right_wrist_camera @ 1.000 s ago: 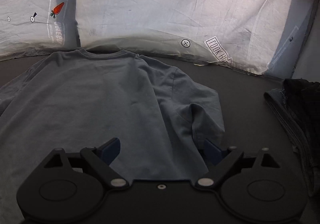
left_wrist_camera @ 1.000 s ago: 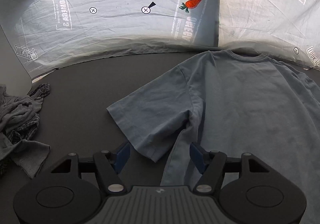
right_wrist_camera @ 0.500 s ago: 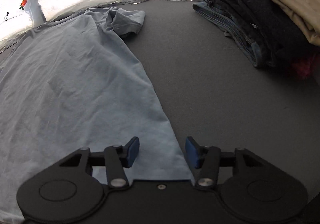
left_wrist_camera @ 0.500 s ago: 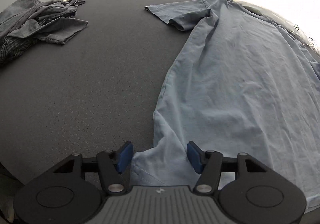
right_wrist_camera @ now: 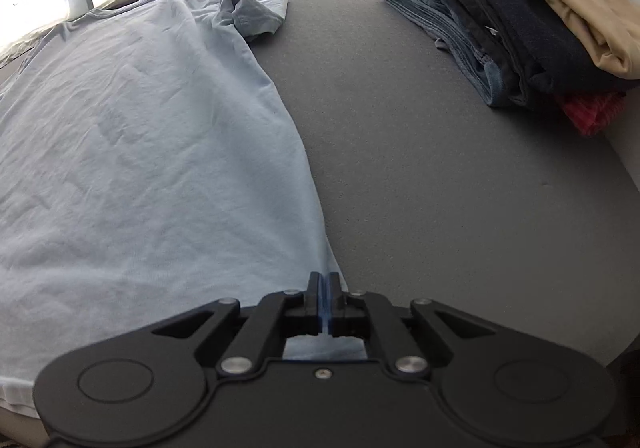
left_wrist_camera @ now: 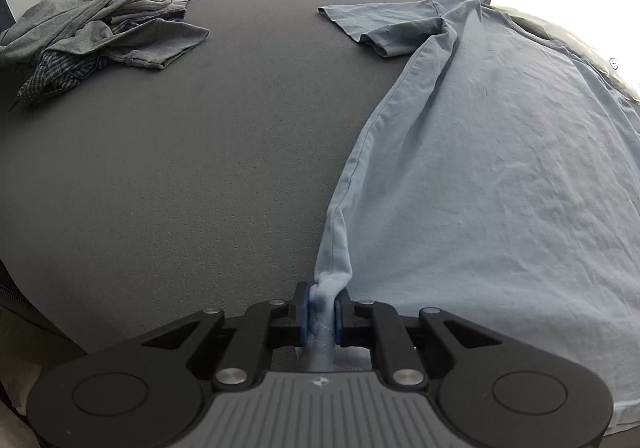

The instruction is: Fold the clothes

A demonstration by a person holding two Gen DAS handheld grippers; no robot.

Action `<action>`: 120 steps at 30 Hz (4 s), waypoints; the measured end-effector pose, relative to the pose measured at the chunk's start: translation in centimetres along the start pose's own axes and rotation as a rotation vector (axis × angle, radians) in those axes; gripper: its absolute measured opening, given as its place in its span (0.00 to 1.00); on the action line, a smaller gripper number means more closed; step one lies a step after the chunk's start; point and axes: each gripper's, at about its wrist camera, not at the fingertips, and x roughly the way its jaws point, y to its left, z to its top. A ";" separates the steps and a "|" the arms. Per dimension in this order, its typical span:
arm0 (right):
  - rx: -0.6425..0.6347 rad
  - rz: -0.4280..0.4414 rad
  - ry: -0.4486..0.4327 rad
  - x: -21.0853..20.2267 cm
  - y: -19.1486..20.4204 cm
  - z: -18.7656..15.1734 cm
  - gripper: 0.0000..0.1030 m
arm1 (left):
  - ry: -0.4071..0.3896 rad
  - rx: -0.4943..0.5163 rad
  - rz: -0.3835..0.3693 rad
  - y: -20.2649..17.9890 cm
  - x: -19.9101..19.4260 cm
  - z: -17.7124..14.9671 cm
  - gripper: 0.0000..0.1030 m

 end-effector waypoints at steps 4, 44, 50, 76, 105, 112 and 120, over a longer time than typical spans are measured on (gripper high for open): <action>0.005 -0.061 -0.030 -0.4 1.4 1.0 0.37 | 0.012 -0.042 -0.042 1.8 -0.3 0.5 0.35; 0.218 -0.065 -0.343 5.9 18.5 7.4 1.00 | -0.200 0.079 -0.193 1.9 19.8 31.2 0.56; 0.220 -0.067 -0.345 6.0 18.6 7.4 1.00 | -0.243 0.071 -0.117 1.8 19.5 31.6 0.04; 0.235 -0.067 -0.342 6.0 18.5 7.6 1.00 | -0.158 0.061 -0.067 3.7 13.2 27.7 0.79; 0.068 0.253 -0.281 6.8 0.4 13.8 1.00 | -0.104 0.203 -0.101 -20.8 6.3 10.1 0.98; -0.039 0.146 -0.328 11.3 0.6 19.4 1.00 | -0.066 0.247 -0.076 -26.1 11.0 15.8 0.99; -0.193 0.220 -0.336 12.7 3.5 20.9 1.00 | 0.058 0.251 -0.081 -27.8 15.1 19.0 1.00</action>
